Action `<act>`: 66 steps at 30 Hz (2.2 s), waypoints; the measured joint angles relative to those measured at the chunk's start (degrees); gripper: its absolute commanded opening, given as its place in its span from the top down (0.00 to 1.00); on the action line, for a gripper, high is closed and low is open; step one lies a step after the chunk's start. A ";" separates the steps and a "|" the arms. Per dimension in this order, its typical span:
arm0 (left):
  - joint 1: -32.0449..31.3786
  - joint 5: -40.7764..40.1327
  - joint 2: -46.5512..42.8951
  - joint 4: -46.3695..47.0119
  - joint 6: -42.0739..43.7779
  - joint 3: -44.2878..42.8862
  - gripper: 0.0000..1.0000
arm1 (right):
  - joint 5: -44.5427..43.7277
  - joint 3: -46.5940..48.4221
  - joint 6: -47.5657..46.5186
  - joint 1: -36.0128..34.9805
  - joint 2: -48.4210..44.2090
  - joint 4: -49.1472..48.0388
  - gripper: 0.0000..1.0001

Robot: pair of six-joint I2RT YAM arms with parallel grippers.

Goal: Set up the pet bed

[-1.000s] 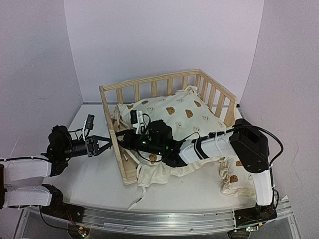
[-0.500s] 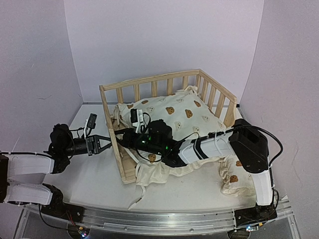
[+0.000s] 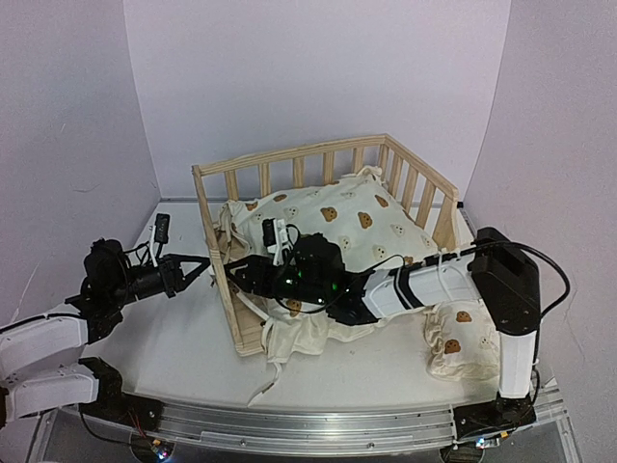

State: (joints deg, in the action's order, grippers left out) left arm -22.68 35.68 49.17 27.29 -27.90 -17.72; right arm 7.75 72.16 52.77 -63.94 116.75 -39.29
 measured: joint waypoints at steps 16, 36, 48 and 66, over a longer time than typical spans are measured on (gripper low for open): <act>0.02 -10.27 -0.90 -37.75 0.26 -10.40 1.00 | -5.84 8.37 -25.07 -8.31 -15.52 58.45 0.02; -7.28 -5.14 -5.81 -42.53 -17.03 -1.97 1.00 | -42.23 42.47 -40.13 -17.07 3.43 70.25 0.14; -8.85 -1.70 -9.79 -42.73 -19.56 0.61 1.00 | -39.47 40.96 -40.46 -15.41 2.36 73.77 0.34; -30.21 -9.90 -0.17 -28.41 -22.88 0.96 1.00 | -15.98 35.78 -44.41 -2.27 -2.10 69.00 1.00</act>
State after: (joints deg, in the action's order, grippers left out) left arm -52.88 25.78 48.99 -1.13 -50.78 -16.75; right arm -8.23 107.94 8.36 -66.22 114.65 29.71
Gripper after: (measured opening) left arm 0.006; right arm 0.207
